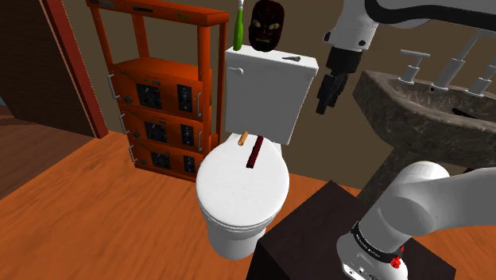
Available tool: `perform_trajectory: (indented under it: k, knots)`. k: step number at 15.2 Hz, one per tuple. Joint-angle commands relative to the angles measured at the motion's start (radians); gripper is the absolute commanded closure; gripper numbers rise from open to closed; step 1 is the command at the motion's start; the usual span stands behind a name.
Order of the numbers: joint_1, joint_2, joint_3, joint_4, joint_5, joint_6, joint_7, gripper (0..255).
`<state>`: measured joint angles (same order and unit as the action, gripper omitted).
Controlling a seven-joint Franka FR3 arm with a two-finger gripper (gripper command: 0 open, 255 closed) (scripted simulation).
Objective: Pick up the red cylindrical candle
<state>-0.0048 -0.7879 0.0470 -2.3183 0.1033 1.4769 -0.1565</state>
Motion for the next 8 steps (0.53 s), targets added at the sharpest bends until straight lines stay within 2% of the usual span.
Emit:
perform_trajectory:
  k: [1,8]
  knots:
    - [0.000,0.000,0.000,0.000,0.000,0.000,0.000,0]
    - [-0.049,0.173,0.073,-0.055,0.025,0.231,0.162,0]
